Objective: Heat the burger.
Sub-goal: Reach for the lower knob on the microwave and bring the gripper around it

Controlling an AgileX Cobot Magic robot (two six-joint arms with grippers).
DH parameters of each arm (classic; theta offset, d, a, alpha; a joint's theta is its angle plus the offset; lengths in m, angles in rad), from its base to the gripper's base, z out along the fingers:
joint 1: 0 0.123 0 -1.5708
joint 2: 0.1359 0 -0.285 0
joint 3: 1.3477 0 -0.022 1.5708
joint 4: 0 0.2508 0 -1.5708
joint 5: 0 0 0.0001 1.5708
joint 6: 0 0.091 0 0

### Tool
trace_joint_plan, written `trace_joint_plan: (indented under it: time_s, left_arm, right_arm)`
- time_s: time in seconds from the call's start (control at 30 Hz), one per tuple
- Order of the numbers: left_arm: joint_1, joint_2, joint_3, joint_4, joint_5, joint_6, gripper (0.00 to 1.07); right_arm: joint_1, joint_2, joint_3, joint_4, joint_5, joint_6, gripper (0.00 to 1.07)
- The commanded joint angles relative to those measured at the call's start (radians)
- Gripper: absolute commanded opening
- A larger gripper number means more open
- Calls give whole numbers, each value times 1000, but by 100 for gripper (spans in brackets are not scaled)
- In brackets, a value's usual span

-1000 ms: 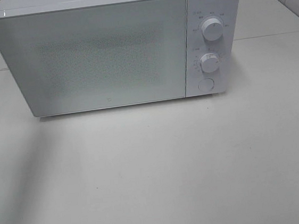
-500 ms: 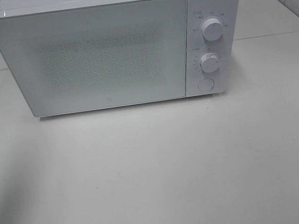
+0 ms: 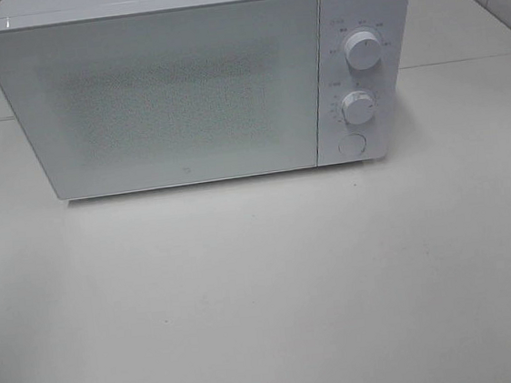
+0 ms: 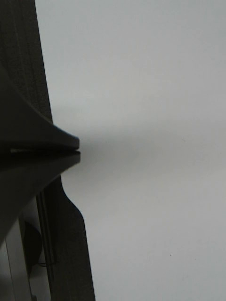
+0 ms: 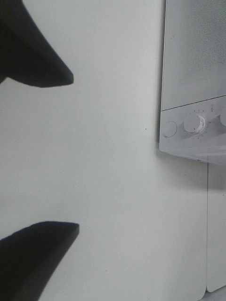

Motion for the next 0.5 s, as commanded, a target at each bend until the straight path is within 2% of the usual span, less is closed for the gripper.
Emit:
trace_joint_plan:
  time_s: [0.03, 0.2, 0.23, 0.47, 0.5]
  left_arm:
    - [1, -163, 70, -8, 8, -5, 0]
    - [1, -317, 117, -15, 8, 13, 0]
    - [1, -403, 133, -17, -1, 23, 0]
    - [1, -616, 143, -18, -9, 23, 0]
    - [1, -640, 144, -17, 4, 42, 0]
  right_arm:
    - [-3, -23, 3, 10, -17, -13, 74]
    - [-3, -23, 3, 10, -17, -13, 74]
    - [-3, -23, 3, 10, -17, -13, 74]
    - [-3, -23, 3, 10, -17, -13, 74]
    - [-3, -23, 3, 10, -17, -13, 74]
